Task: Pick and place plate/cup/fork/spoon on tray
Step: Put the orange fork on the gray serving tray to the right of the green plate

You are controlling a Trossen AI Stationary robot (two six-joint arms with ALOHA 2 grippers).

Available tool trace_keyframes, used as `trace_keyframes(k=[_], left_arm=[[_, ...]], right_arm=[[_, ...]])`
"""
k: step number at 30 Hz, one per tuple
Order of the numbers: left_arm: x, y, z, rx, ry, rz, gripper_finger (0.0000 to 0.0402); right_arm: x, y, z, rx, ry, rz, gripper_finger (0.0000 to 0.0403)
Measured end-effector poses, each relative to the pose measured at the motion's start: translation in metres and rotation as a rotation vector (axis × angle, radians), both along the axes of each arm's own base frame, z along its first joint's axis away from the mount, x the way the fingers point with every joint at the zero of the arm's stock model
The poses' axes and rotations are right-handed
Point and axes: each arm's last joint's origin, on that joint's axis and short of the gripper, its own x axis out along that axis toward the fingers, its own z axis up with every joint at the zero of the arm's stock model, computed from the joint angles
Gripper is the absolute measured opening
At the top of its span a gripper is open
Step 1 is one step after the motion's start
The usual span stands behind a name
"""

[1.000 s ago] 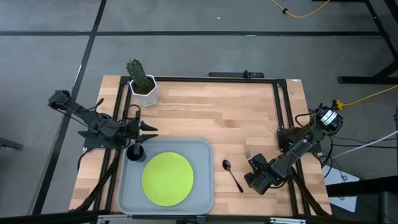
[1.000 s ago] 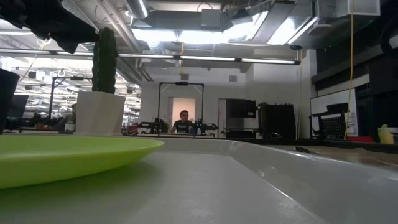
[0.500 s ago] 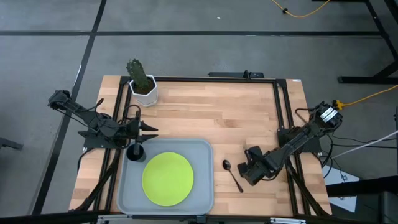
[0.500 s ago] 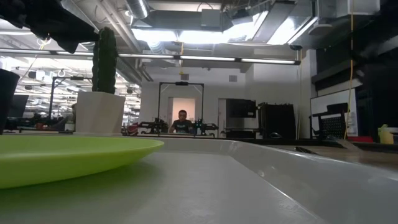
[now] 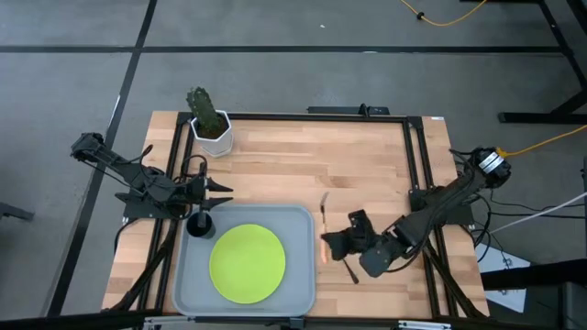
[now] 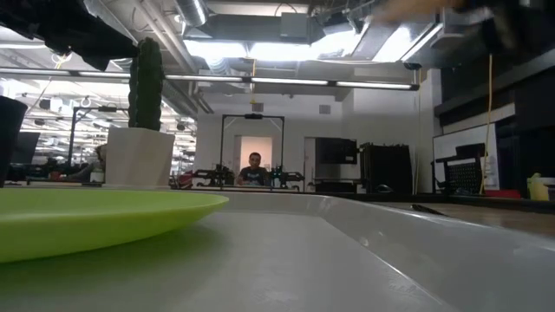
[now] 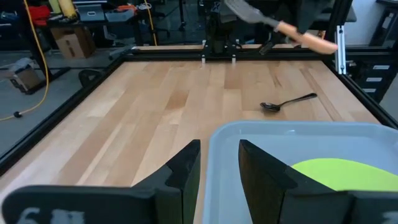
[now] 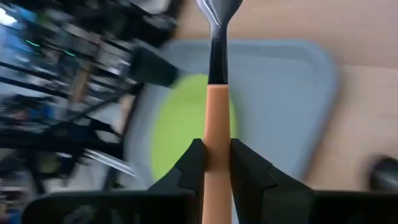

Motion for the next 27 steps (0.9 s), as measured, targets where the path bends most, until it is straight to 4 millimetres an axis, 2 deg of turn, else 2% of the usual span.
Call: trace_keyframes(k=[3, 6, 10, 17, 21, 27], left_arm=[[0.0, 0.0, 0.0, 0.0, 0.0, 0.0, 0.0102], [0.0, 0.0, 0.0, 0.0, -0.001, 0.0, 0.0102], [0.0, 0.0, 0.0, 0.0, -0.001, 0.0, 0.0102], [0.0, 0.002, 0.0, 0.019, -0.006, 0.051, 0.0102], [0.0, 0.002, 0.001, 0.115, 0.003, 0.06, 0.0102], [0.0, 0.002, 0.002, 0.12, -0.007, 0.059, 0.0102]], right_arm=[[0.015, 0.006, -0.002, 0.016, -0.088, 0.012, 0.0052], [0.029, 0.013, -0.014, 0.037, -0.133, 0.015, 0.0052], [0.044, 0.022, -0.033, 0.066, -0.115, 0.047, 0.0052], [0.075, 0.04, -0.044, 0.081, -0.086, 0.071, 0.0052], [0.098, 0.05, -0.043, 0.097, 0.024, 0.114, 0.0052], [0.116, 0.046, -0.038, 0.109, 0.366, -0.01, 0.0052]])
